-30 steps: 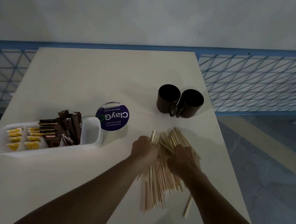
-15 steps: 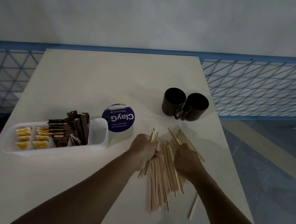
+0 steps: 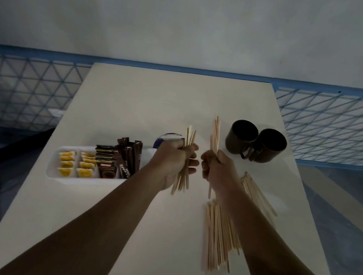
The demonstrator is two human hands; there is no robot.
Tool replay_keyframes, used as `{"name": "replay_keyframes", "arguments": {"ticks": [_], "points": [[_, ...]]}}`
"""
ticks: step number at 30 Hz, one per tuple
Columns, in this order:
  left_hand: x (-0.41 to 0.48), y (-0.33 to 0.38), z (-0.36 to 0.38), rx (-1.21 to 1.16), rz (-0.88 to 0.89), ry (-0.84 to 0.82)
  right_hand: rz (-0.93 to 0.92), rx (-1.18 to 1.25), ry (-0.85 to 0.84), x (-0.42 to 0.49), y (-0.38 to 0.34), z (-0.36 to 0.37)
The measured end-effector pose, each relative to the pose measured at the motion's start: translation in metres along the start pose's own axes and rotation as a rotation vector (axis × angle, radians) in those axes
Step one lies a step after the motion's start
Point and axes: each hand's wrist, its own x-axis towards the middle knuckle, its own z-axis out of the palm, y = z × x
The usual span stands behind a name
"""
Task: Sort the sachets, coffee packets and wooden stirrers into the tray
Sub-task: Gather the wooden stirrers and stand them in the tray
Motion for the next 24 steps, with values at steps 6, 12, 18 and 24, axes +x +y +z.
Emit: {"name": "replay_keyframes", "arguments": {"ticks": [6,12,18,24], "points": [[-0.006,0.025,-0.041,-0.035,0.133,0.083,-0.113,0.152,-0.05,0.007,-0.021,0.046],[-0.001,0.025,-0.067,-0.067,0.301,0.211,-0.167,0.194,0.013,0.017,-0.024,0.084],[0.009,0.001,-0.076,-0.082,0.351,0.33,-0.175,0.205,0.041,0.023,-0.016,0.111],[0.016,-0.021,-0.084,-0.028,0.337,0.391,-0.155,0.151,0.057,0.03,0.004,0.127]]}}
